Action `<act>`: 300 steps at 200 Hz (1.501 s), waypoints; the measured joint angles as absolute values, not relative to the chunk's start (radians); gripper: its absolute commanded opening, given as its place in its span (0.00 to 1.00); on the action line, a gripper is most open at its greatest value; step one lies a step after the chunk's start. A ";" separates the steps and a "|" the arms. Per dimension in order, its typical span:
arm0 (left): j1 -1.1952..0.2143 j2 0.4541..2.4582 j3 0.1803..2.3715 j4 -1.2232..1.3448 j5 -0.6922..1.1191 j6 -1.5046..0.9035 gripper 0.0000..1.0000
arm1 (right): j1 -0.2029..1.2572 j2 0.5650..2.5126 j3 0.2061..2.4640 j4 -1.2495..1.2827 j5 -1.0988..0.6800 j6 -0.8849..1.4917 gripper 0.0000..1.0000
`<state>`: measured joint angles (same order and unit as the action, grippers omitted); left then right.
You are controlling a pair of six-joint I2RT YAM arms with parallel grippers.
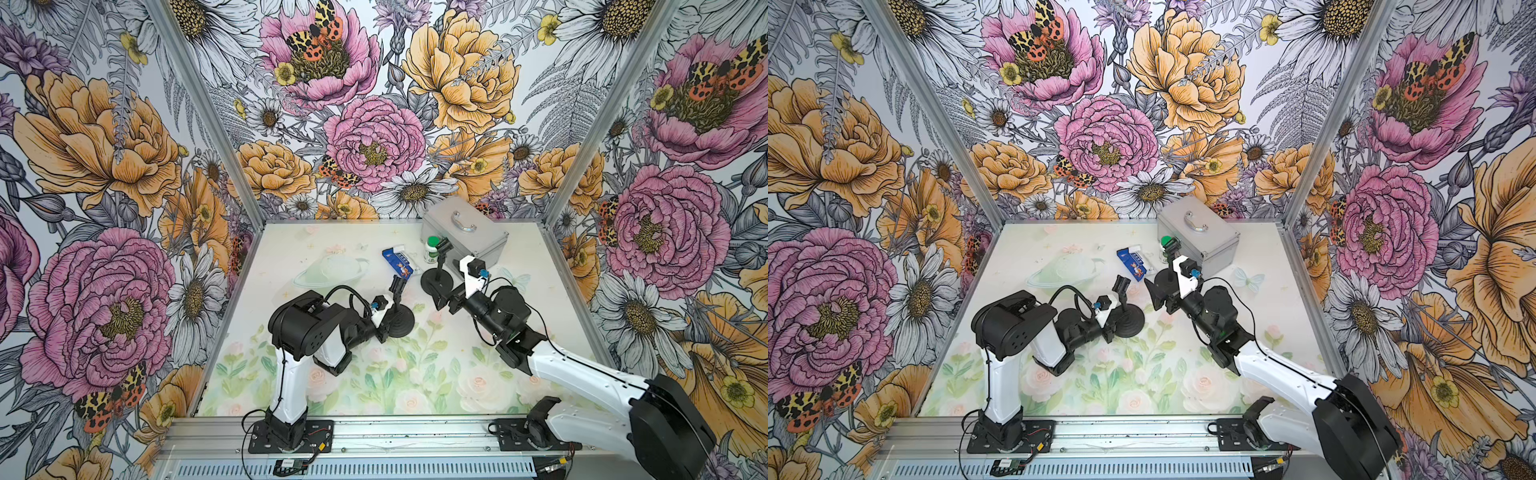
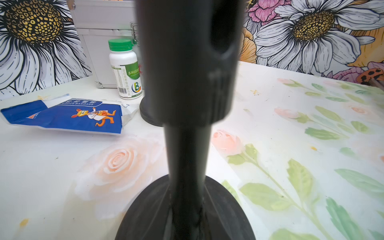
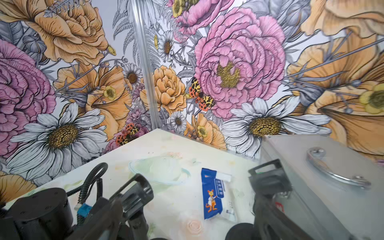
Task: Assemble a microphone stand
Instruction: Screw the microphone stand pole into the microphone stand base.
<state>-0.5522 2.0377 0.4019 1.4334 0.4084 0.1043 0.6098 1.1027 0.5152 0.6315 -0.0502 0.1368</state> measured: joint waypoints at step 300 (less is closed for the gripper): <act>-0.552 2.038 0.405 1.430 0.408 0.101 0.20 | 0.612 1.719 0.744 0.753 -0.572 -0.057 0.18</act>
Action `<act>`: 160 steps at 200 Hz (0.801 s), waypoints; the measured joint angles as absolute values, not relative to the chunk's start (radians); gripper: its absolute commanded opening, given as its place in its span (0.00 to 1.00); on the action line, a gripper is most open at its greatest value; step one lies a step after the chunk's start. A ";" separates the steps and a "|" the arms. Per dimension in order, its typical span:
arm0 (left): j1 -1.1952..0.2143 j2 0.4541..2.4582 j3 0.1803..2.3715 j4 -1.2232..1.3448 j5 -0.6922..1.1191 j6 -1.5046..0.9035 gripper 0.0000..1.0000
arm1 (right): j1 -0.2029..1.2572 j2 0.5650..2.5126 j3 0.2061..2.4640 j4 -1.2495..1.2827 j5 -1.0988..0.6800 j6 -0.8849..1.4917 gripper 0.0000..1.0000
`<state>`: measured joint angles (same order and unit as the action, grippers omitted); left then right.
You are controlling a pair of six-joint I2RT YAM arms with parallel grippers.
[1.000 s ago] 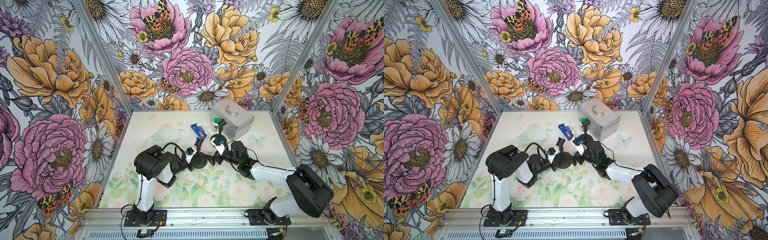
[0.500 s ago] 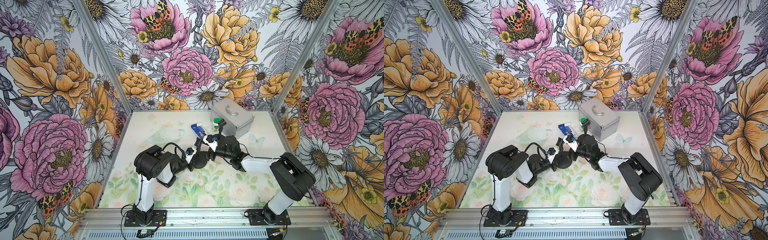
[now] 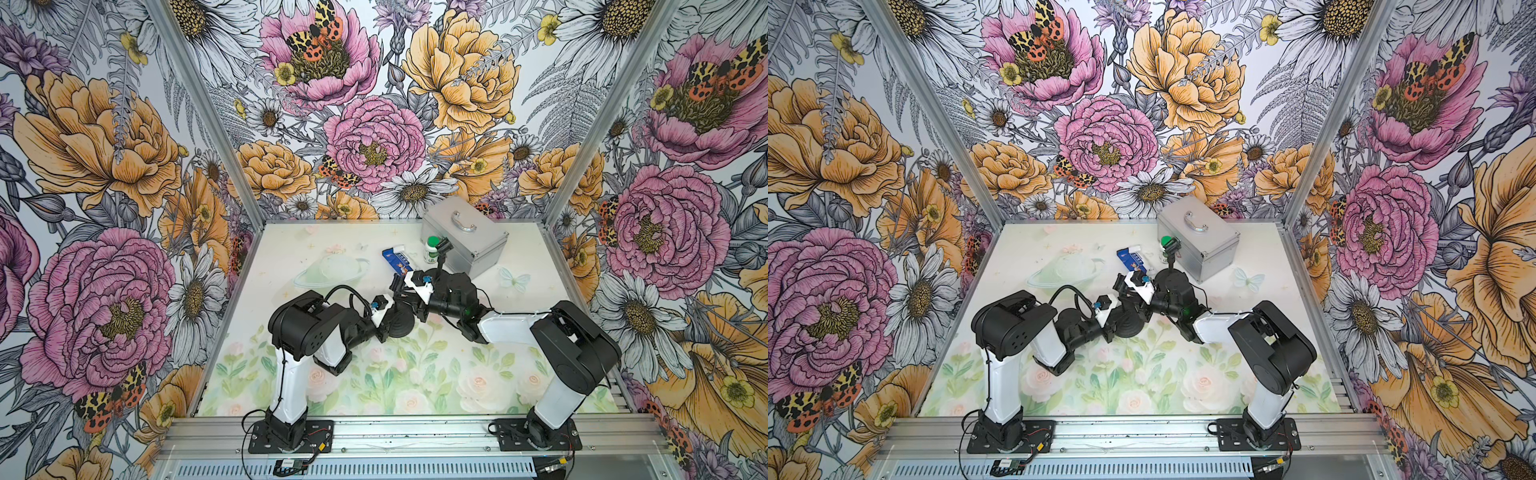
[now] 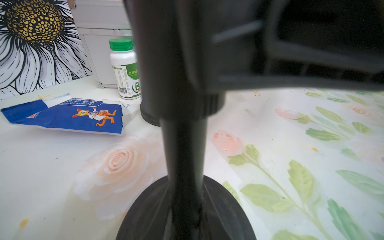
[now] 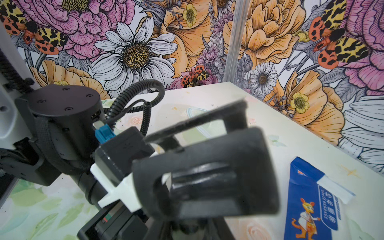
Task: Assemble a microphone stand
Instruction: Screw the microphone stand pole into the microphone stand base.
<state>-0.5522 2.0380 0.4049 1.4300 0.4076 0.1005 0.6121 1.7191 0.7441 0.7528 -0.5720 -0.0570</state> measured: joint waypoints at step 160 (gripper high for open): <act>-0.554 2.038 0.403 1.430 0.412 0.115 0.20 | 0.900 1.735 0.539 1.097 0.268 -0.126 0.66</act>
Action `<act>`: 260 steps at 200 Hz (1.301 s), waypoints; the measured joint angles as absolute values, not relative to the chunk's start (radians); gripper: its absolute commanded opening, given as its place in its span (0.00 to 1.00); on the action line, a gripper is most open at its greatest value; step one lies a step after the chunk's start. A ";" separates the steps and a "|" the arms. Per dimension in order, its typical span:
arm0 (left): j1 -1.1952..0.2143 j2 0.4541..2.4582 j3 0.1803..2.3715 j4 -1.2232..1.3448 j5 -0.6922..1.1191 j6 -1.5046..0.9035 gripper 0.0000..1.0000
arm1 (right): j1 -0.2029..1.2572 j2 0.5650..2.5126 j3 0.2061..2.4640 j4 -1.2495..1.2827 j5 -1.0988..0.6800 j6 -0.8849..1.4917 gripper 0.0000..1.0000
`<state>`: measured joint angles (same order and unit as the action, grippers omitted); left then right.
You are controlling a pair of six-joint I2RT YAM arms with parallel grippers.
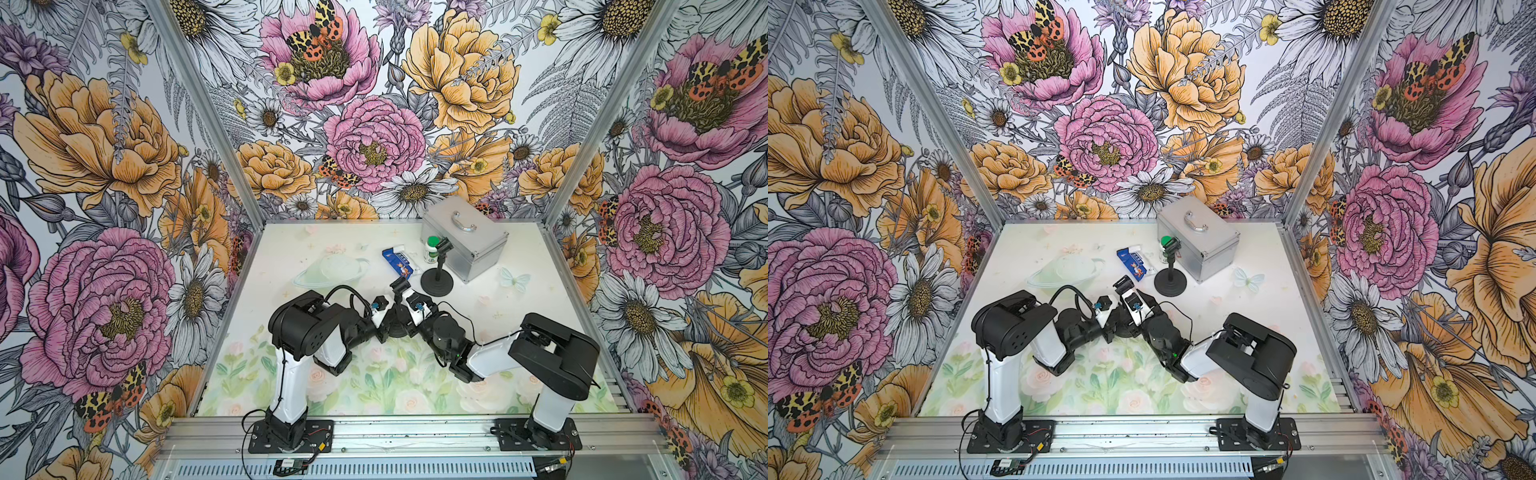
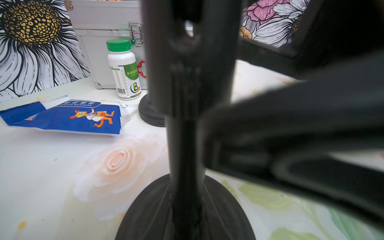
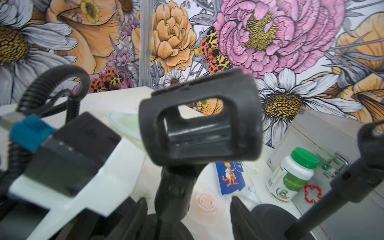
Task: Assemble a microphone stand
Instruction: Screw the microphone stand pole into the microphone stand base.
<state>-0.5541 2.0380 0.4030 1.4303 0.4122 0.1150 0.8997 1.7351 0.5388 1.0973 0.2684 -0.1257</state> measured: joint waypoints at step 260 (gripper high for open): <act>-0.550 2.038 0.403 1.432 0.416 0.107 0.20 | 1.067 1.894 0.706 1.152 0.733 0.035 0.19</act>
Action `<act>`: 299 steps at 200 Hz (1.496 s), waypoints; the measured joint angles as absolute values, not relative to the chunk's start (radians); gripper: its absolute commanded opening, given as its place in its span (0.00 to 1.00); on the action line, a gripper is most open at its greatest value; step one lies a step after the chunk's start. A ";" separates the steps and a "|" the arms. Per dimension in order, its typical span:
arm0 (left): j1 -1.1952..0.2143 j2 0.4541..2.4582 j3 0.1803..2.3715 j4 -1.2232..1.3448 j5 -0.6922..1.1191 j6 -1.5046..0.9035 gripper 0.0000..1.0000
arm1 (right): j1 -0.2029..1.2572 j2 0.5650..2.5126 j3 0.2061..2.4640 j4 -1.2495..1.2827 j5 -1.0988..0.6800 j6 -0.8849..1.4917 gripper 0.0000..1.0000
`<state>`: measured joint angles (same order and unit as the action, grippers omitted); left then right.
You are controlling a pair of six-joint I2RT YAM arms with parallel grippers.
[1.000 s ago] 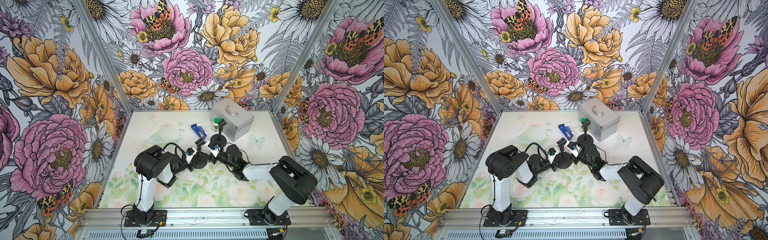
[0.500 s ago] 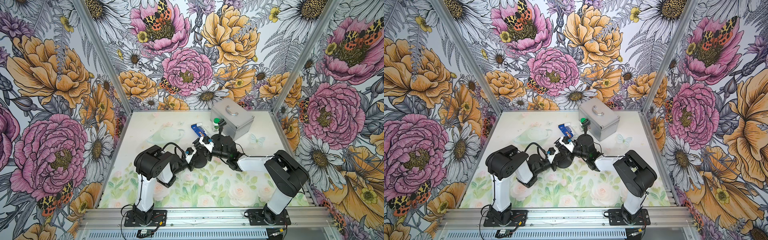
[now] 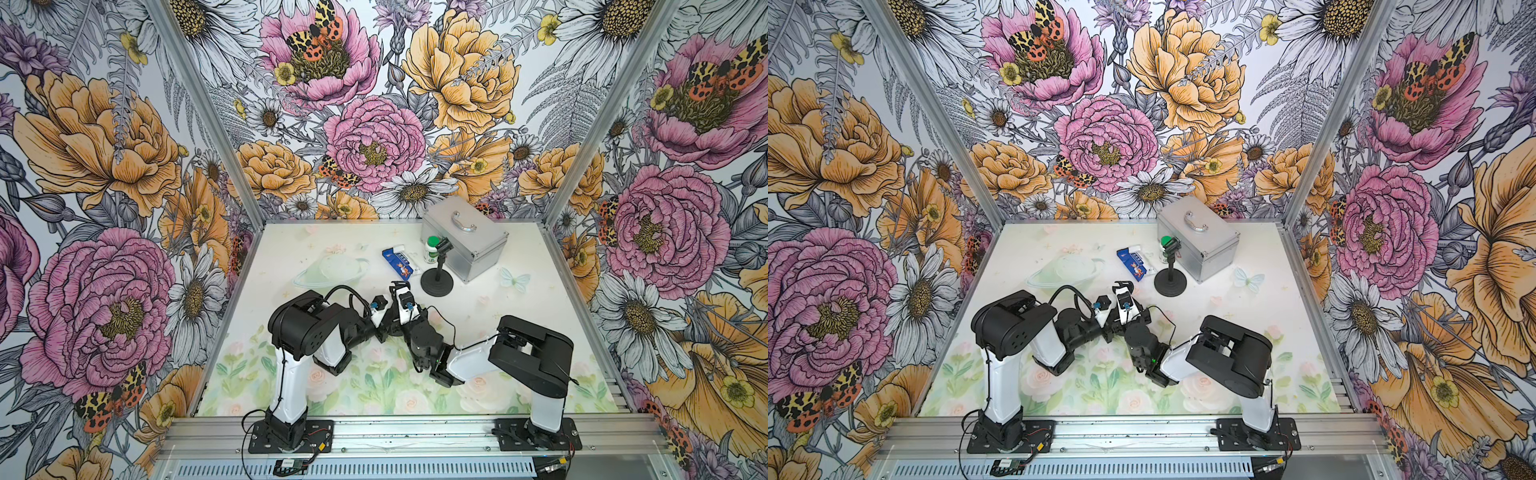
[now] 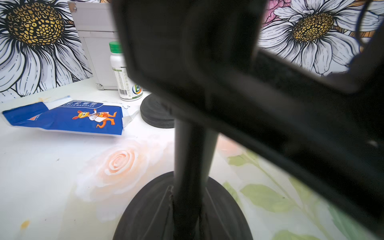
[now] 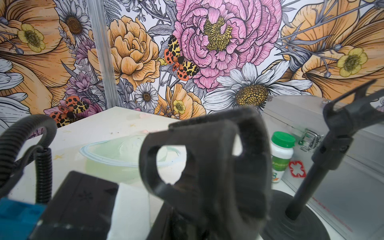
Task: Assemble a microphone stand
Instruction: Screw the microphone stand pole into the microphone stand base.
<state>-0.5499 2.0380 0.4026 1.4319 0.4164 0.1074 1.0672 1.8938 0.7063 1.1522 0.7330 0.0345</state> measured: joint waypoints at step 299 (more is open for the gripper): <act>-0.553 2.040 0.399 1.433 0.423 0.115 0.20 | 0.995 1.783 0.622 1.085 0.482 0.098 0.00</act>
